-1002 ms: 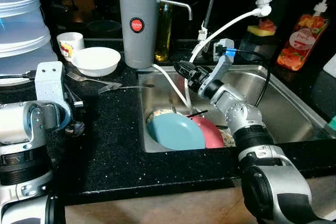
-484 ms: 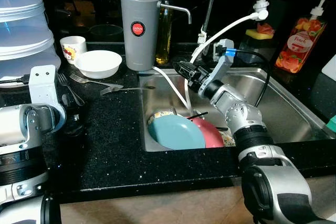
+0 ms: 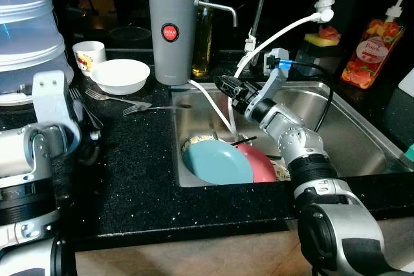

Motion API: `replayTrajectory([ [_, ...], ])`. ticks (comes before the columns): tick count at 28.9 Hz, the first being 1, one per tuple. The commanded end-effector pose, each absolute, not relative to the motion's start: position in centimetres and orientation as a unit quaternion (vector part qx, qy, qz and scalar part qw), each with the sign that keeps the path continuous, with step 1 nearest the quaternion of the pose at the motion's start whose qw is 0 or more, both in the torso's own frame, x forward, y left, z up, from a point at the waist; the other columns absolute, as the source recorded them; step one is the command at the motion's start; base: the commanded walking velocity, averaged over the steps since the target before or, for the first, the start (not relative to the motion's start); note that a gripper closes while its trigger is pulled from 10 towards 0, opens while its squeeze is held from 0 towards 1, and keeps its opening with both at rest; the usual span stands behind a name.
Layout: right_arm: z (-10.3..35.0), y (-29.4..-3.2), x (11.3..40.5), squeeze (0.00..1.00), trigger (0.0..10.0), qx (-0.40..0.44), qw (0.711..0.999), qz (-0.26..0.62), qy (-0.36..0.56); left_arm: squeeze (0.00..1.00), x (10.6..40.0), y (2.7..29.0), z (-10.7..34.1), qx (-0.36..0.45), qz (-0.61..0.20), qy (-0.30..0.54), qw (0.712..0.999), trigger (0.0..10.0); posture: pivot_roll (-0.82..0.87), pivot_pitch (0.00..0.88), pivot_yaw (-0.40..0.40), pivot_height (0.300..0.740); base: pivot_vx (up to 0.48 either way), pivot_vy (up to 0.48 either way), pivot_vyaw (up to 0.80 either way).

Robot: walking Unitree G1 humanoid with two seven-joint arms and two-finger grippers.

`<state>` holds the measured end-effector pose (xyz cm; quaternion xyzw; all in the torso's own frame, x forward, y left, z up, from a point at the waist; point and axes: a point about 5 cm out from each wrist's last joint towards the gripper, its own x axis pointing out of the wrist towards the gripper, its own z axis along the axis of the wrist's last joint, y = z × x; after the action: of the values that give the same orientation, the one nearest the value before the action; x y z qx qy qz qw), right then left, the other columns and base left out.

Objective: Kitchen organization

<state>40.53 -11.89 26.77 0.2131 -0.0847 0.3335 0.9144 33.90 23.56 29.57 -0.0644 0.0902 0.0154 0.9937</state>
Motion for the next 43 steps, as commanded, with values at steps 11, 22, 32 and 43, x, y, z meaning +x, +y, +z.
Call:
replayTrajectory([
  [11,28.8,-11.2,40.1,0.00,10.0,0.294,0.886,0.336,-0.125,0.00,33.9,18.2,31.3,-0.027,-0.215,0.029,0.976,0.0,0.10,0.071,-0.039,0.740,0.000,0.000,0.00],
  [22,29.3,-8.6,38.2,1.00,10.0,0.320,0.859,0.378,-0.129,0.00,32.6,16.1,29.8,0.044,-0.385,-0.005,0.922,0.0,0.10,0.077,-0.036,0.740,0.000,0.000,0.00],
  [32,28.9,-7.2,36.9,1.00,10.0,0.262,0.858,0.429,-0.109,0.00,33.1,16.5,30.5,0.039,-0.381,-0.044,0.923,0.0,0.09,0.067,-0.038,0.740,0.000,0.000,0.00],
  [43,28.7,-8.6,36.8,0.00,10.0,0.101,0.901,0.390,-0.160,0.00,34.2,18.4,31.4,-0.025,-0.327,-0.087,0.941,0.0,0.09,0.055,-0.041,0.740,0.000,0.000,0.00],
])
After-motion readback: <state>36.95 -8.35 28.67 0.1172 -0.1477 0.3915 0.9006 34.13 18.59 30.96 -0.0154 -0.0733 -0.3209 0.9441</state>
